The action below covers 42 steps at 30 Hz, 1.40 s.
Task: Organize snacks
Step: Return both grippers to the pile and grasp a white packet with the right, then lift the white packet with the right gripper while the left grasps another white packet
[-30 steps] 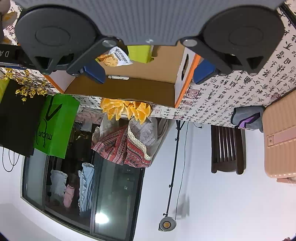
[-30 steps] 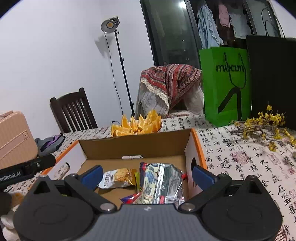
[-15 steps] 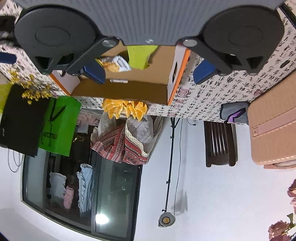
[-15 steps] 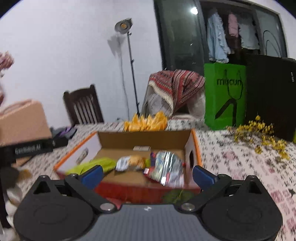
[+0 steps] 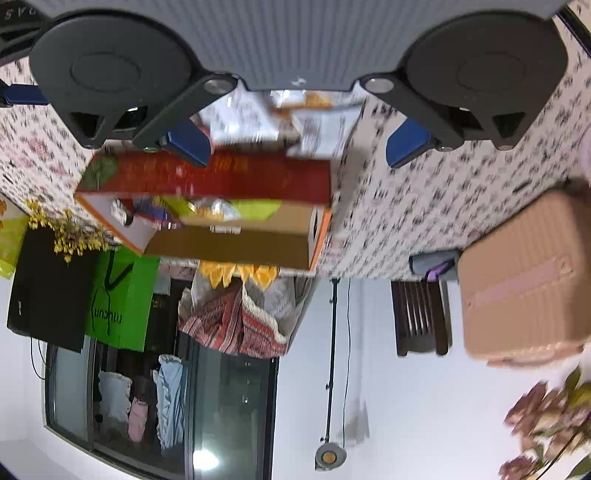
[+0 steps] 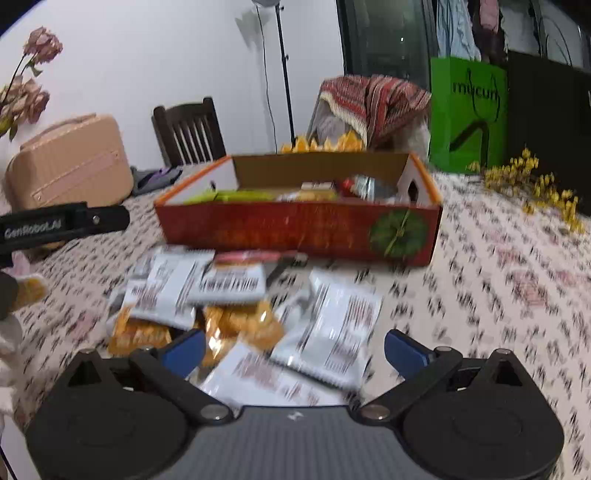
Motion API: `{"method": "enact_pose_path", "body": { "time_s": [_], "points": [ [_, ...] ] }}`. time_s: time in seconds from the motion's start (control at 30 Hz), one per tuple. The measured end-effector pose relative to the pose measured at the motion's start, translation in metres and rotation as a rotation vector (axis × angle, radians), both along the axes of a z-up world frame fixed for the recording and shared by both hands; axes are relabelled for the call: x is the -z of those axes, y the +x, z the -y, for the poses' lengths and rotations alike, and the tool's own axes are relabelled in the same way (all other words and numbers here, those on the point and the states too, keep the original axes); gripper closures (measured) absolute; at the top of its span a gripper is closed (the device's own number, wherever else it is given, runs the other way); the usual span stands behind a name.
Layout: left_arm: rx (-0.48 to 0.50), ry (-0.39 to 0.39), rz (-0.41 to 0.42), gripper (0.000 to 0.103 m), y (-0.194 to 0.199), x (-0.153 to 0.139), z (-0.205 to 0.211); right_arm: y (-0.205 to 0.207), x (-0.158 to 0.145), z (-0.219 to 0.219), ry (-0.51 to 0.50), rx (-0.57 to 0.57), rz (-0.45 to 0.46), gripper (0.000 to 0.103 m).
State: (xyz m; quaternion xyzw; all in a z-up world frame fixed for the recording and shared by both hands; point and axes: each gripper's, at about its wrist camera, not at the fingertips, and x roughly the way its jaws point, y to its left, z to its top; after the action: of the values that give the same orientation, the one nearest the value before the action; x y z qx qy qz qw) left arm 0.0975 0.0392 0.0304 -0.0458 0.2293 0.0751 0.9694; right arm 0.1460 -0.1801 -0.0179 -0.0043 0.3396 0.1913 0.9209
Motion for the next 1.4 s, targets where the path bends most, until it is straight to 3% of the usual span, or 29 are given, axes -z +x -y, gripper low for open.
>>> {"method": "enact_pose_path", "body": {
  "time_s": [0.23,0.43,0.63,0.87,1.17,1.4],
  "points": [
    [0.005,-0.033,-0.068,0.000,-0.030,0.032,-0.014,-0.012,0.018,-0.010,0.003,-0.016,-0.053,0.005],
    [0.000,-0.052,-0.085,0.000,-0.046,0.039,-0.025,-0.014,0.025,-0.012,0.021,0.000,-0.050,0.010],
    [-0.007,-0.068,-0.104,0.000,-0.046,0.043,-0.029,-0.022,0.024,-0.016,0.008,-0.022,-0.009,0.041],
    [-0.007,-0.062,-0.102,0.000,-0.045,0.040,-0.027,-0.031,0.016,-0.006,0.043,-0.027,0.035,0.055],
    [0.012,-0.016,-0.093,0.000,-0.023,0.026,-0.011,-0.038,-0.005,0.019,0.120,-0.013,0.119,0.057],
    [0.009,0.065,-0.121,0.000,0.015,0.027,0.022,-0.028,-0.010,0.044,0.141,0.046,0.156,0.062]
  ]
}}
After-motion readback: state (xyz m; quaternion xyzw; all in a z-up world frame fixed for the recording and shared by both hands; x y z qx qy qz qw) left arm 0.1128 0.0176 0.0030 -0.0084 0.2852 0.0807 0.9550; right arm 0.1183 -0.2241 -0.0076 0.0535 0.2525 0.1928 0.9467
